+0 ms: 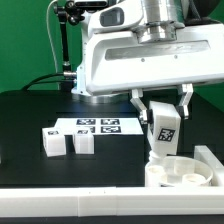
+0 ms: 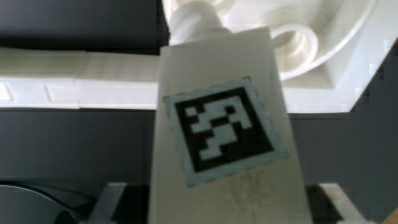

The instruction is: Assemble stool

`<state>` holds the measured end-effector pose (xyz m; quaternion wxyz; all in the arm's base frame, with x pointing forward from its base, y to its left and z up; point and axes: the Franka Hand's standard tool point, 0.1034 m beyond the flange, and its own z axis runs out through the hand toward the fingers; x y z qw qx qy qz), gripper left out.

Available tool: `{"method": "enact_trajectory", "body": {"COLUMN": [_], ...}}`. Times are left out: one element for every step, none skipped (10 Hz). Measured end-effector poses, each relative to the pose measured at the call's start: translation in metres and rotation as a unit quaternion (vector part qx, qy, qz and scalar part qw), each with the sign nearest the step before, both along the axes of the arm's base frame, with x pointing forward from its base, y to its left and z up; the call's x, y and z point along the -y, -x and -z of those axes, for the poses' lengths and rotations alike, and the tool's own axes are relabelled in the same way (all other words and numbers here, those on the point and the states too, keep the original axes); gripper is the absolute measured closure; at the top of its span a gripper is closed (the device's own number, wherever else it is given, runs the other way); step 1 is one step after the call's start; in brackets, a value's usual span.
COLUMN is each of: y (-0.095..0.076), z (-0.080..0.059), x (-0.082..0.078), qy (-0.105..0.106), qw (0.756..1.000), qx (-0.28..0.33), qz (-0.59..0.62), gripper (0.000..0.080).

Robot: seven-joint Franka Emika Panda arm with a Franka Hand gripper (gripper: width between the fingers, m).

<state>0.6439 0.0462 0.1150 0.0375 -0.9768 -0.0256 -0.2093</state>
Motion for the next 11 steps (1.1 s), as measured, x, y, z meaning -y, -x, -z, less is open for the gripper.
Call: {"method": "enact_trajectory", "body": {"y": [0.0,0.001,0.001,-0.006,-0.013,-0.017,-0.017,-0.016,-0.016,-0.016,-0.016], "z": [0.001,0.001,0.002,0.003,0.001,0.002,0.005,0.006,0.006,0.007,0.008], "x": [0.0,0.0,-0.003,-0.016,-0.031,-0.043,-0.047,-0.046,-0.046,-0.047,-0.047], "qy": [0.0,0.0,-0.001,-0.009,-0.018,-0.021,-0.019,-0.019,-0.019,-0.019,-0.018], "qw": [1.0,1.0,1.0,1.0,1.0,1.0,1.0,1.0,1.0,1.0,1.0], "qx": [-0.001,-0.001,-0.002,-0.009,-0.006,-0.002,0.008,0.006,0.006,0.005,0.006], "qz": [0.0,0.0,-0.002,-0.01,-0.008,-0.012,-0.014,-0.014,-0.014,-0.014,-0.016], "gripper": [0.0472,0.0472,0.0472,0.0472,0.0472,0.0472,0.0472,0.0472,0.0472,0.0472,0.0472]}}
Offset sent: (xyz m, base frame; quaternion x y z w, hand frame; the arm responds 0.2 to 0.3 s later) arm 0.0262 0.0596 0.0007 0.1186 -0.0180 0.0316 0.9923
